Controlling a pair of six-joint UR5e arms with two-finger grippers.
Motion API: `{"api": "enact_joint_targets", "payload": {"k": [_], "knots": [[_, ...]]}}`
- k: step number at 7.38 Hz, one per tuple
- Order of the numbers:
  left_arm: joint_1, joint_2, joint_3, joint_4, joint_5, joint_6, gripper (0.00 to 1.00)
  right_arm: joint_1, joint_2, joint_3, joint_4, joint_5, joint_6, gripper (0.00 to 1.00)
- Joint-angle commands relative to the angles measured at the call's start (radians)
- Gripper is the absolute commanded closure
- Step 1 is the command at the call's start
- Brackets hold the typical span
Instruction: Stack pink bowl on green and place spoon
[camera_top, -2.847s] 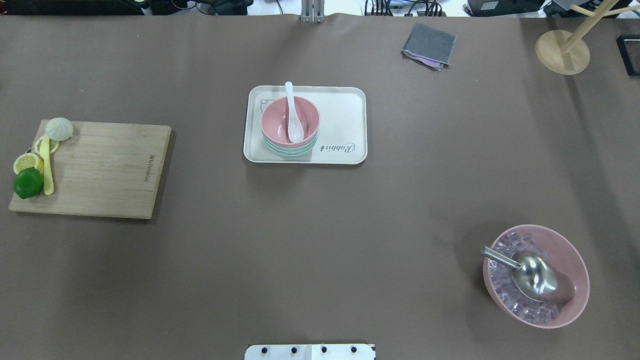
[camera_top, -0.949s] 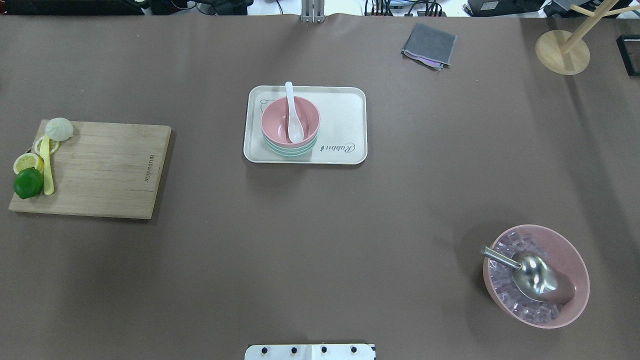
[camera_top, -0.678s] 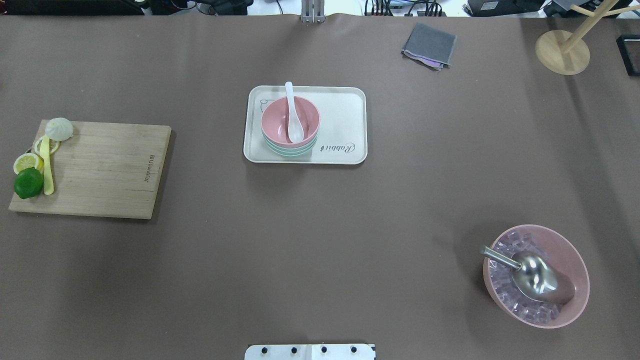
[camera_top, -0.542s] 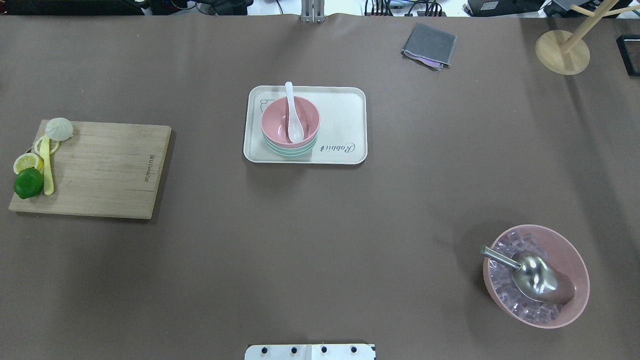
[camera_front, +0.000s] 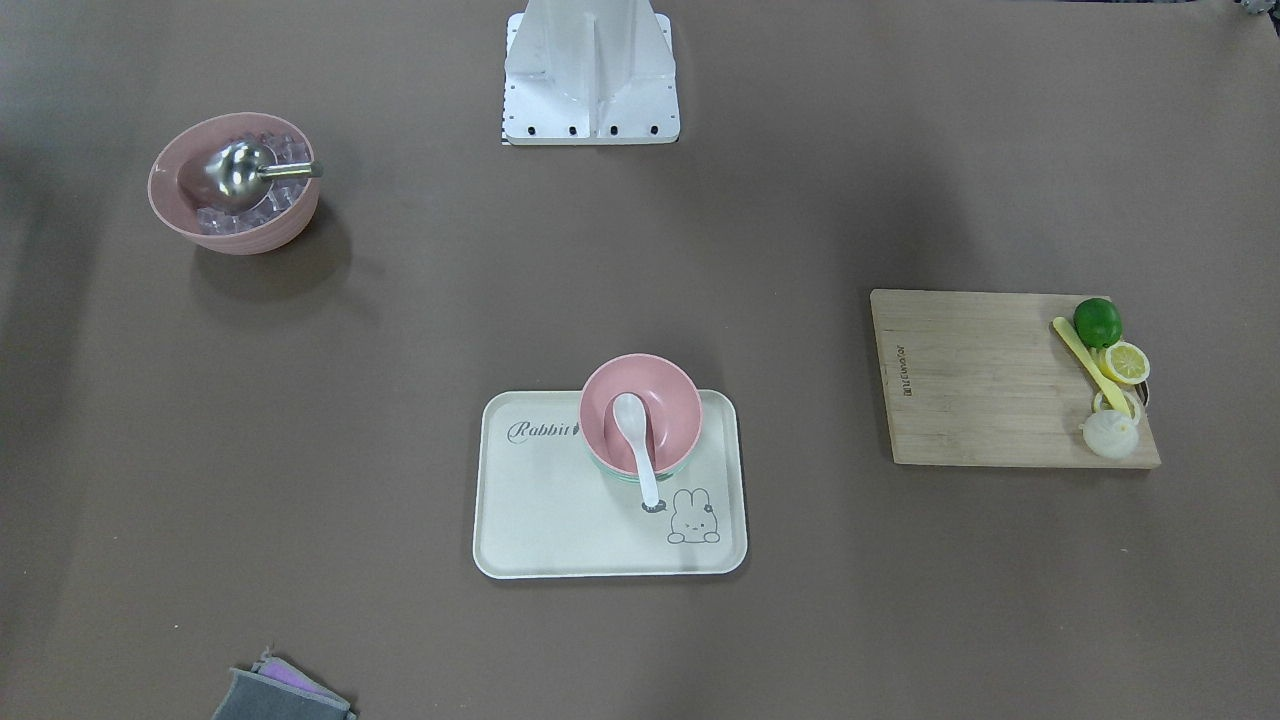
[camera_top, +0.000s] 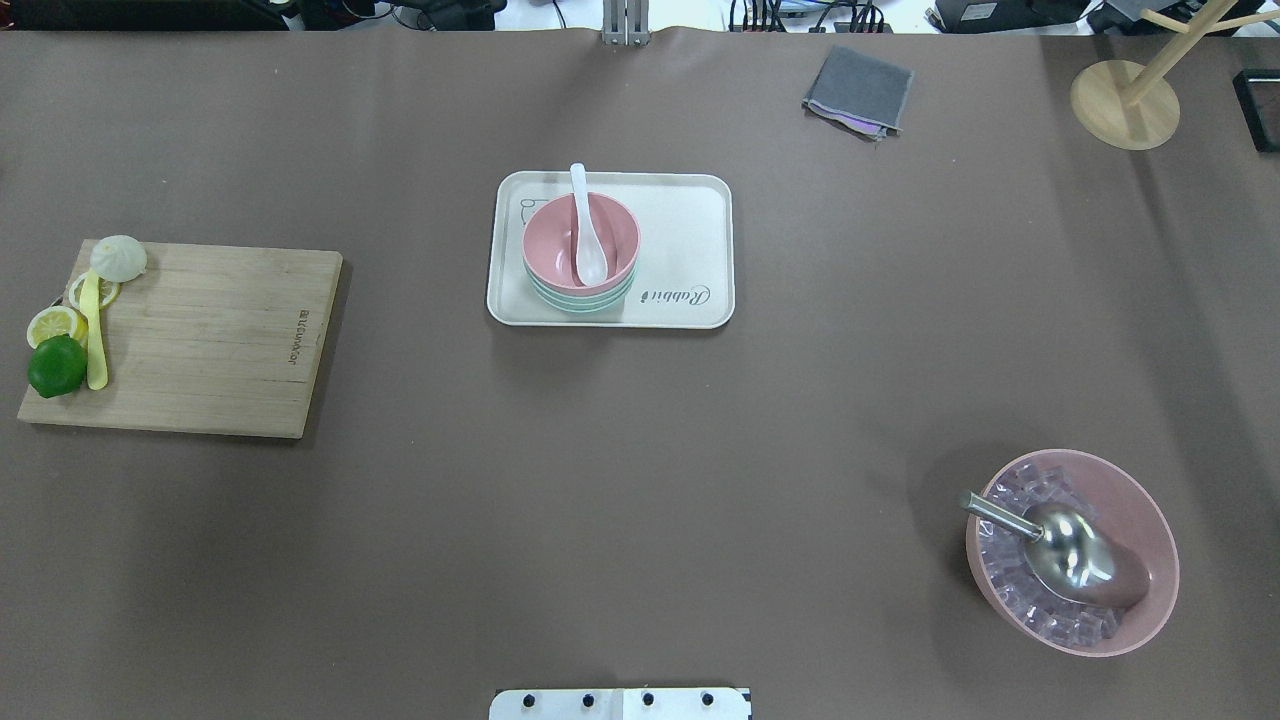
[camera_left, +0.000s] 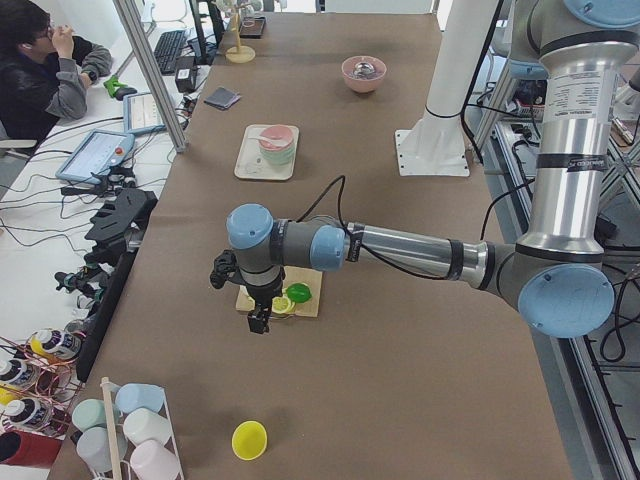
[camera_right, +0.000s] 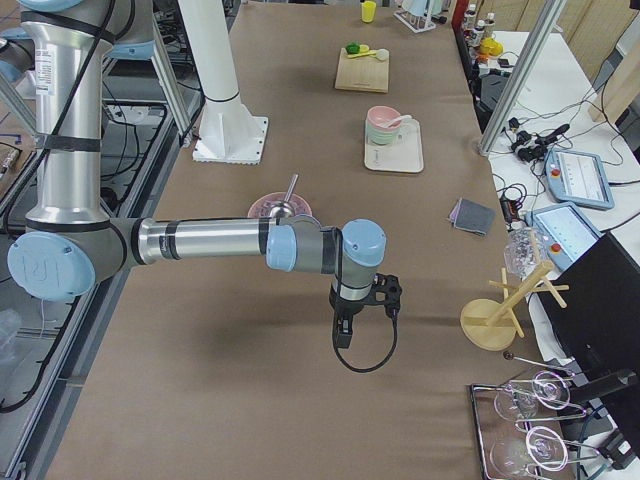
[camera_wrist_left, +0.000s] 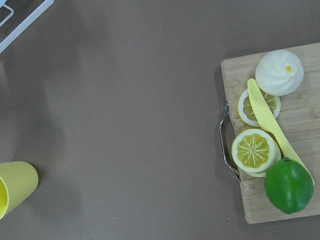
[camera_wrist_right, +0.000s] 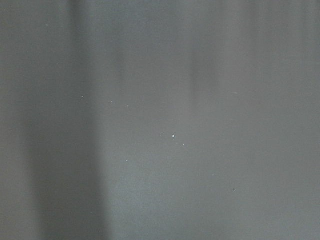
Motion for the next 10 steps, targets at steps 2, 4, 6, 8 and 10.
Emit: {"api": "enact_joint_targets", "payload": {"k": [2,4,6,8,10], "knots": [[0.0,0.0,0.0,-0.006,-0.001,0.0,0.0,0.0,-0.001,0.005,0.002,0.002,0.0,0.0],[0.0,0.0,-0.002,-0.007,-0.006,-0.002,0.0,0.0,-0.004,0.011,0.002,0.003,0.0,0.0],[0.0,0.002,-0.005,-0.009,-0.009,-0.002,0.0,0.0,-0.004,0.014,0.012,0.003,0.0,0.0],[0.0,0.002,-0.008,-0.009,-0.009,-0.002,0.0,0.0,-0.004,0.013,0.032,0.012,0.0,0.0],[0.0,0.002,-0.012,-0.01,-0.011,-0.002,0.0,0.0,-0.004,0.014,0.032,0.017,0.002,0.0]]}}
